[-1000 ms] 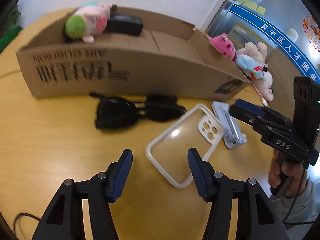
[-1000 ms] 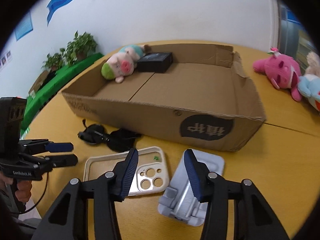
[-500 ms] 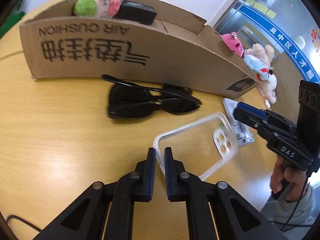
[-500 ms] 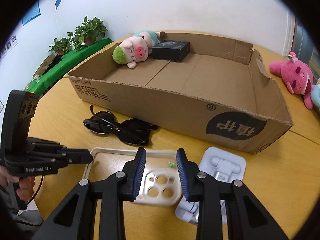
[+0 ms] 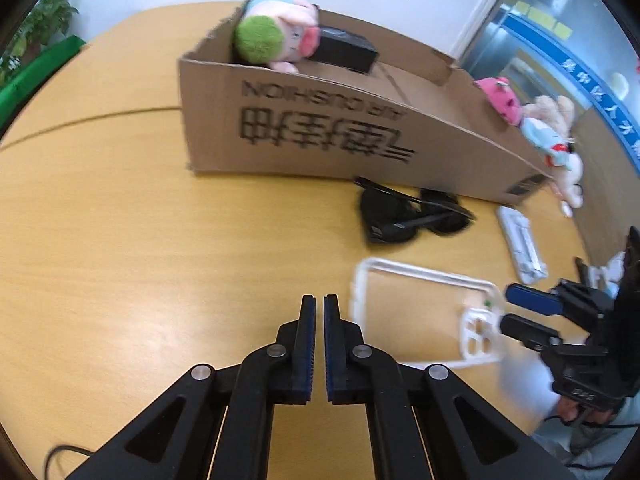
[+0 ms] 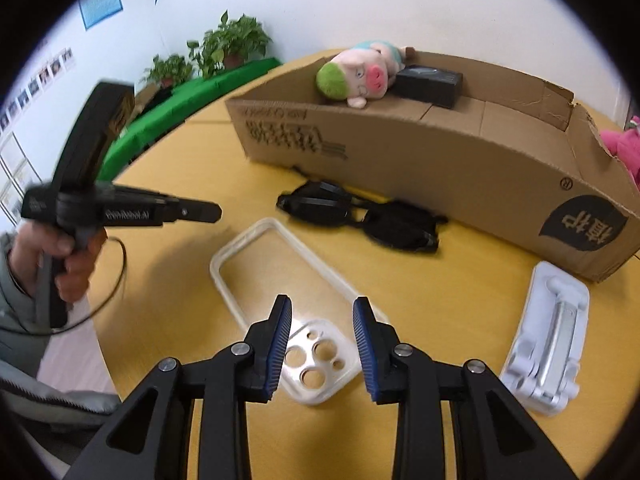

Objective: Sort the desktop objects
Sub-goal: 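Grasp the white phone case rim with the left gripper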

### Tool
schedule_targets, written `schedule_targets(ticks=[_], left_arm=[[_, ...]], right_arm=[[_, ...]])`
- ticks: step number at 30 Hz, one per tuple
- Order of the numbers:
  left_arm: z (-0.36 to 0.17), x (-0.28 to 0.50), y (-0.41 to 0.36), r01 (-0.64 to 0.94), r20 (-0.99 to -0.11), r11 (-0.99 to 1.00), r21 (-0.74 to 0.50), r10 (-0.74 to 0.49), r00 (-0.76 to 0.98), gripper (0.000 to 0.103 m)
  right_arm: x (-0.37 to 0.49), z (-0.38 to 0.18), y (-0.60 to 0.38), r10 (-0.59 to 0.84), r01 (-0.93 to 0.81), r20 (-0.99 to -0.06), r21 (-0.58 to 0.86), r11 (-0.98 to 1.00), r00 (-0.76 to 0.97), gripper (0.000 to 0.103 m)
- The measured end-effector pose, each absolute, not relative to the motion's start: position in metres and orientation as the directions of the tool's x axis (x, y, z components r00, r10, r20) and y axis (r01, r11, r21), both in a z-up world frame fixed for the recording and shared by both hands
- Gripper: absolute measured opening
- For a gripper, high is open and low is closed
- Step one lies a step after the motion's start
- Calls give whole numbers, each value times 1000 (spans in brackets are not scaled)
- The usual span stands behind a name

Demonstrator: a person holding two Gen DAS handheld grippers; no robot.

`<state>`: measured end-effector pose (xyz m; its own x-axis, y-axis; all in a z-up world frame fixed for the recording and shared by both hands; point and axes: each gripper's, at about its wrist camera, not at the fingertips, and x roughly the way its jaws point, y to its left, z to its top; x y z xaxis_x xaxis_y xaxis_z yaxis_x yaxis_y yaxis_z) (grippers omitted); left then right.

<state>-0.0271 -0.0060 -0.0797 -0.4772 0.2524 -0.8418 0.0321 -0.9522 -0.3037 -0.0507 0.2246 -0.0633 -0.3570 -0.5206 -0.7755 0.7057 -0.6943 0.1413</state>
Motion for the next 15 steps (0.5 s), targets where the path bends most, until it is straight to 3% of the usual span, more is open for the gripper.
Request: schedule_targets(ticks=[3, 5, 6, 9, 12, 14, 15], left_arm=[[-78, -24, 11, -29, -826, -947, -320, 294, -480, 16], [-80, -23, 19, -46, -820, -944, -328, 308, -483, 43], [-81, -25, 22, -46, -819, -941, -335, 314, -481, 47], [-89, -31, 25, -18, -841, -945, -327, 300, -451, 47], [-91, -31, 25, -11, -847, -949, -317, 288, -446, 41], [-92, -29, 26, -15, -853, -951, -310, 285, -438, 20], [-93, -29, 26, -15, -855, -954, -299, 275, -439, 15]], right_arm=[[-44, -62, 235, -493, 680, -779, 120, -724, -387, 31], [-41, -67, 238, -453, 659, -797, 94, -747, -399, 31], [-40, -71, 238, -434, 650, -806, 83, -755, -402, 31], [-41, -82, 236, -394, 631, -828, 64, -773, -398, 32], [-43, -85, 235, -376, 609, -831, 58, -791, -410, 39], [-47, -87, 234, -378, 597, -833, 73, -799, -404, 39], [-47, -88, 234, -381, 596, -830, 75, -799, -407, 40]])
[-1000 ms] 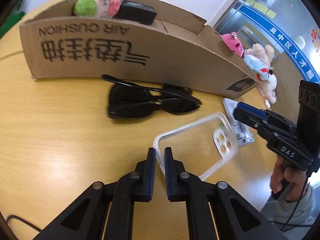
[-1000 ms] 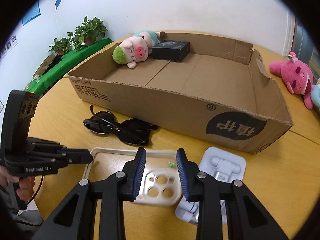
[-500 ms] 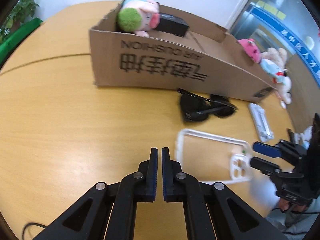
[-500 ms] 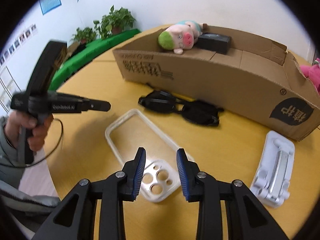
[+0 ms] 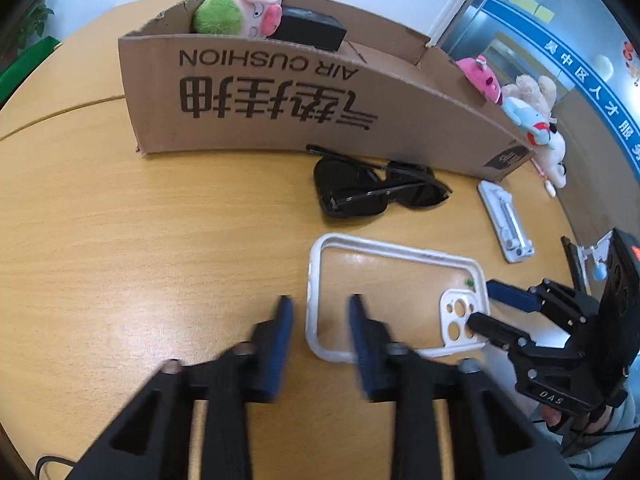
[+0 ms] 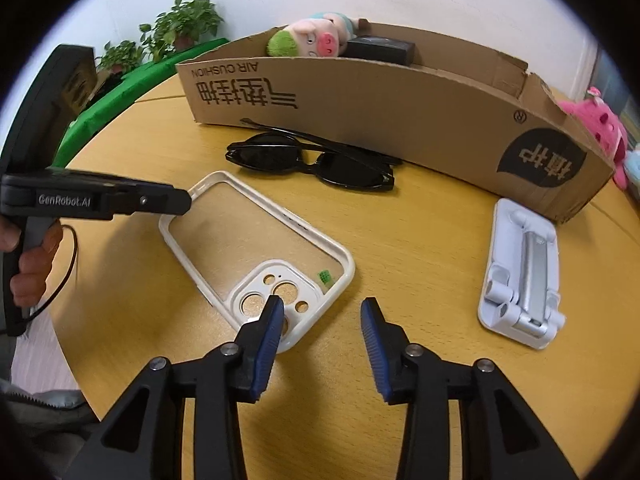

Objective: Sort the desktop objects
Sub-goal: 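Grasp the white phone case rim with the left gripper, then lift the phone case with the left gripper and carry it into the box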

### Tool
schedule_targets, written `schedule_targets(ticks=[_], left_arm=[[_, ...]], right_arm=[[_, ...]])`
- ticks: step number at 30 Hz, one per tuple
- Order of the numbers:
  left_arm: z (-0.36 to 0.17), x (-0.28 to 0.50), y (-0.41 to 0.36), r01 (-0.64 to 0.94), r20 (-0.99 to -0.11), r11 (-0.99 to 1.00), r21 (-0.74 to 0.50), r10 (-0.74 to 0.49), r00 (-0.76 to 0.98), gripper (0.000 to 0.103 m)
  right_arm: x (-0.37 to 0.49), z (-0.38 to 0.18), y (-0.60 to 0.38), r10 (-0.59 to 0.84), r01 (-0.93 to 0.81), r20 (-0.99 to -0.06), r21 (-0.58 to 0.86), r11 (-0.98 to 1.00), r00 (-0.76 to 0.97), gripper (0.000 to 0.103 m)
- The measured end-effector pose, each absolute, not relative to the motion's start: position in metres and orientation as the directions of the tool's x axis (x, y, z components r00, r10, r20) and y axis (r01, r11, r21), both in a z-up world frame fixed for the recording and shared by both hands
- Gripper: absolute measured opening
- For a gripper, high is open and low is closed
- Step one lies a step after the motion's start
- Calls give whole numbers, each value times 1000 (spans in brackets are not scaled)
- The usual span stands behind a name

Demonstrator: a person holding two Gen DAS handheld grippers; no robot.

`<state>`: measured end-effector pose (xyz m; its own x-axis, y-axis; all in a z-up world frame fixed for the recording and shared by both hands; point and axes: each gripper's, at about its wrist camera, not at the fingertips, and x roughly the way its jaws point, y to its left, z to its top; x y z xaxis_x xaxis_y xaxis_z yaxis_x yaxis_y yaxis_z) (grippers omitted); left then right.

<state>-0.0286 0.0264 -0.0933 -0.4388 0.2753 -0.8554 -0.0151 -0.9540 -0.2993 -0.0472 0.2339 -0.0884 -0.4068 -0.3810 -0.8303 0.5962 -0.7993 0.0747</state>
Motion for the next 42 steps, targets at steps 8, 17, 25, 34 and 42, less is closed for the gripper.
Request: schedule_targets(ticks=[8, 17, 25, 34, 42], left_arm=[[-91, -21, 26, 5, -852, -963, -271, 237, -466, 2], [20, -30, 31, -94, -677, -963, -254, 247, -693, 2], [105, -78, 40, -155, -549, -969, -191, 236, -802, 2], [175, -168, 46, -200, -467, -963, -180, 263, -844, 3], [146, -323, 39, -173, -600, -945, -277, 311, -737, 3]], right_arm=[[-46, -83, 229, -387, 594, -815, 66, -802, -432, 20], [-68, 1, 240, -410, 542, -643, -10, -840, -647, 16], [-113, 96, 240, -411, 496, -441, -93, -863, -798, 16], [-193, 163, 243, -399, 451, -339, -86, -889, -852, 16], [-323, 151, 251, -370, 438, -455, -49, -898, -810, 16]])
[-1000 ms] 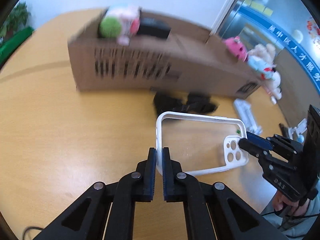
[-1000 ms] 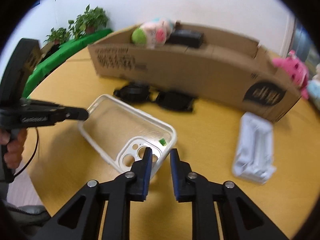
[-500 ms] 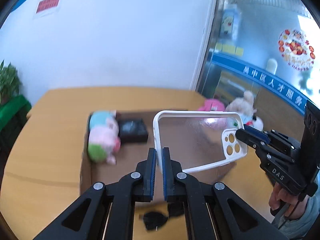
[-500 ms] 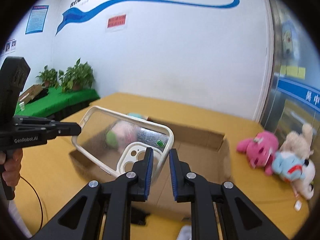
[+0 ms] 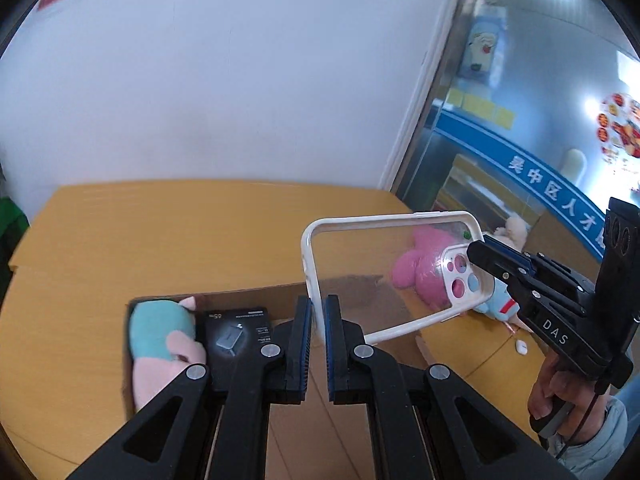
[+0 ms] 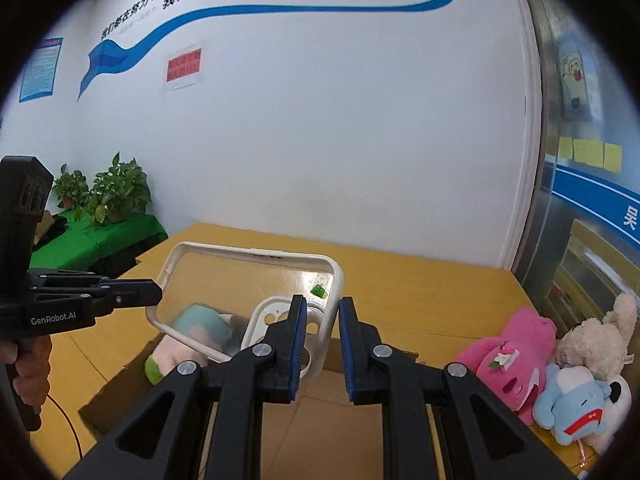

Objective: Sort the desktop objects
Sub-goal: 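Lift the phone case with the left gripper and carry it into the box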

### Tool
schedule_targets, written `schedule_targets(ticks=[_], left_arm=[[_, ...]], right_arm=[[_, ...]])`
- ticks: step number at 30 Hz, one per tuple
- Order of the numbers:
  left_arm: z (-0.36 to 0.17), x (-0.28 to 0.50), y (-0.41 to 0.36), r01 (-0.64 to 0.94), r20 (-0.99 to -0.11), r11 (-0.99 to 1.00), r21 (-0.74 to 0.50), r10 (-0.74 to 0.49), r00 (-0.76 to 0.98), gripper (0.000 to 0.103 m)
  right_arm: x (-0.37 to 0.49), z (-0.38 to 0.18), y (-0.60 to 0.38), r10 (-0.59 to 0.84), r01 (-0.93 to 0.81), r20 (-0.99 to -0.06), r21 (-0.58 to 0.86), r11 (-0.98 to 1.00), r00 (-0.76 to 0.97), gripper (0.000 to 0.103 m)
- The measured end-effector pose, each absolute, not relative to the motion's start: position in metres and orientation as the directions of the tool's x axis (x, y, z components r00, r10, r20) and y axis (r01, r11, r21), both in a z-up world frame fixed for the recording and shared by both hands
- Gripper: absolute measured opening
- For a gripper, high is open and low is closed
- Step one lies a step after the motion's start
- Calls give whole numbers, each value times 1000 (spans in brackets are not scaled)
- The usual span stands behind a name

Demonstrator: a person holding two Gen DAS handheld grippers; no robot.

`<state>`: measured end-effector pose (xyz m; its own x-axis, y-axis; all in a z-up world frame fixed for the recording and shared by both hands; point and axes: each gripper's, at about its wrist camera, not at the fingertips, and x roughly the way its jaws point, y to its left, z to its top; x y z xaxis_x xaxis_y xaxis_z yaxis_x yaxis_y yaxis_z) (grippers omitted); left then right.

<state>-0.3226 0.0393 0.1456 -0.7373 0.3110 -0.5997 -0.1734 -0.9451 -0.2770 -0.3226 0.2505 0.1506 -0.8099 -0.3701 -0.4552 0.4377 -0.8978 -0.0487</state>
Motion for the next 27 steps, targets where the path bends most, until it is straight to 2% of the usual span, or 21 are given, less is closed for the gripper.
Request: schedule_targets(ticks=[8, 11, 15, 24, 26, 27], left_arm=[[57, -432, 47, -88, -746, -935, -344, 329, -578, 3], [31, -448, 62, -91, -793, -948, -306, 307, -526, 3], [0, -469, 76, -71, -844, -957, -283, 283, -455, 3], [-52, -489, 90, 3, -909, -964, -268, 251, -334, 3], [-60, -490, 92, 29, -914, -960, -278, 255, -315, 2], [-62, -489, 92, 39, -916, -959, -280, 255, -310, 2]], right_arm=[[-439, 54, 254, -315, 413, -697, 29, -910, -645, 16], [-473, 5, 263, -327, 380, -781, 124, -917, -533, 16], [-494, -47, 267, -308, 341, -864, 172, -924, -398, 16], [-496, -86, 263, -203, 303, -929, 106, -947, -309, 16], [-493, -86, 262, -203, 308, -932, 107, -945, -301, 21], [-489, -83, 263, -216, 317, -928, 115, -941, -304, 27]])
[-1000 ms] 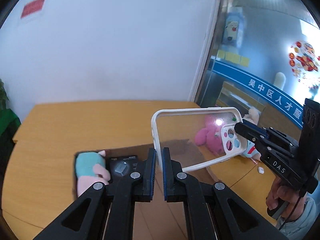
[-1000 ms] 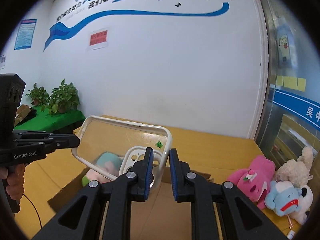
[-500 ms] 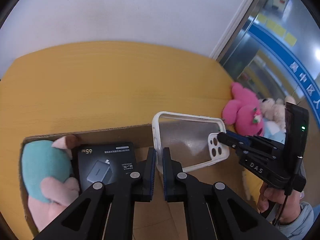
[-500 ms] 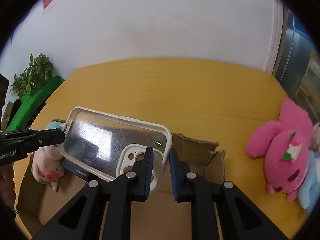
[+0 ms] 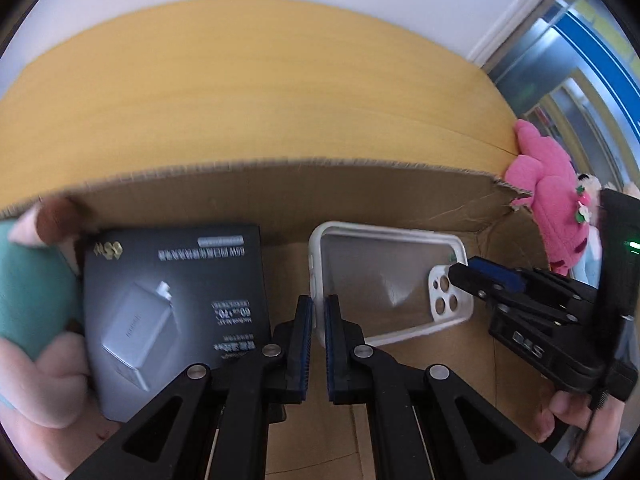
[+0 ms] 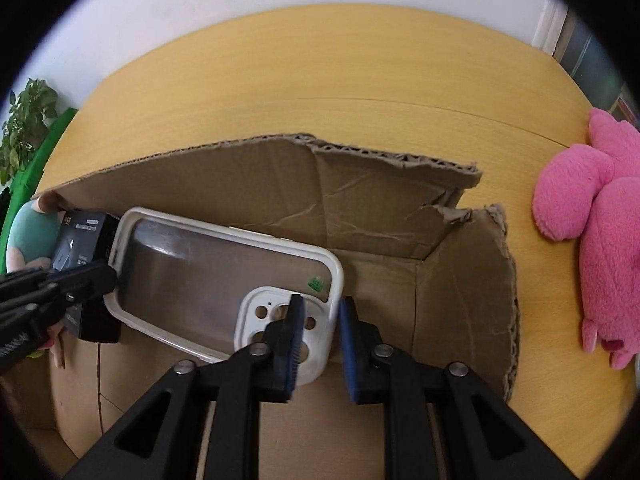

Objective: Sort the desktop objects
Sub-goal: 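Lift the phone case with the left gripper and carry it into the box, then open the left gripper to release the phone case, withdraw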

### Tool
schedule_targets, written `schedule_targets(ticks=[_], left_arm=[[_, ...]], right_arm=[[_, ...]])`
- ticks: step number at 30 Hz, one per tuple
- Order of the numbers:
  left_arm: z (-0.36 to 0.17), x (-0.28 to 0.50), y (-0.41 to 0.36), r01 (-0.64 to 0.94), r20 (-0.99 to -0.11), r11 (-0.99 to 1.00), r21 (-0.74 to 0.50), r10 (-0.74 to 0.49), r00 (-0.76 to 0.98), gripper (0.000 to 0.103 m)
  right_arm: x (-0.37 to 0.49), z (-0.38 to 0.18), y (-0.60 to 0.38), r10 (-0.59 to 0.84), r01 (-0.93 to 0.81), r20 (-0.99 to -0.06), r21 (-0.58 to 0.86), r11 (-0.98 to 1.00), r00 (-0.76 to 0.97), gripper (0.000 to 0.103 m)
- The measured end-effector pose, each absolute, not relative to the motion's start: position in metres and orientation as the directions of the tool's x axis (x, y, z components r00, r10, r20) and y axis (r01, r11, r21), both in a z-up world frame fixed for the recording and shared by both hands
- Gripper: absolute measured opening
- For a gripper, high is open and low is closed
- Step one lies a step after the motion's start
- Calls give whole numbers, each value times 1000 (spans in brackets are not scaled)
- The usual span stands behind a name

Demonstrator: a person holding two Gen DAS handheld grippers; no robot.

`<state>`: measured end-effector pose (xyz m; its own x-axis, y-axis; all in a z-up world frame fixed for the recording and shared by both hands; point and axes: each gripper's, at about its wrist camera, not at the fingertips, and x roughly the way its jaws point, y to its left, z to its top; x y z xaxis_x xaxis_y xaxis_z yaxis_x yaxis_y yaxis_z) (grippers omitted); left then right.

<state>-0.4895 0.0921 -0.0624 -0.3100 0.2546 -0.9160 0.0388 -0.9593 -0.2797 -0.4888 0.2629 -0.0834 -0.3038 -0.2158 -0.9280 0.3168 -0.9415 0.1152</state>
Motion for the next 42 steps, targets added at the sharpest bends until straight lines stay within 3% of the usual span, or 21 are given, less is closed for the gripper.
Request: schedule_targets(ticks=[4, 6, 15, 25, 30, 33, 35, 37, 39, 42], left_arm=[[-71, -488, 92, 89, -921, -955, -284, 246, -303, 1], [-74, -488, 91, 123, -920, -948, -293, 245, -305, 1], [-83, -482, 97, 224, -911, -919, -325, 241, -333, 1], [-84, -483, 126, 168, -918, -944, -285, 218, -332, 1], [-80, -485, 132, 140, -916, -954, -266, 205, -344, 4], [-71, -483, 132, 107, -899, -947, -302, 246, -362, 27], [-58, -476, 132, 92, -887, -950, -297, 239, -394, 51], [-35, -463, 132, 64, -869, -959, -275, 220, -443, 58], [-2, -441, 131, 9, -835, -972, -236, 198, -513, 58], [42, -398, 128, -44, -764, -982, -185, 172, -622, 71]], right_arm=[[-470, -58, 274, -218, 307, -898, 98, -947, -383, 56], [-455, -37, 286, -244, 296, -864, 117, -948, -440, 63], [-385, 35, 340, -310, 314, -722, 135, -940, -618, 73], [-390, 19, 313, -278, 349, -784, 84, -933, -555, 74], [-367, 17, 292, -225, 379, -786, -12, -925, -575, 75], [-356, 18, 287, -208, 372, -781, -33, -928, -589, 78], [-348, 19, 285, -195, 358, -775, -43, -933, -601, 78], [-339, 21, 284, -175, 340, -771, -57, -939, -613, 80], [-328, 25, 283, -171, 331, -769, -55, -942, -616, 80], [-310, 34, 281, -179, 315, -746, -43, -948, -642, 80]])
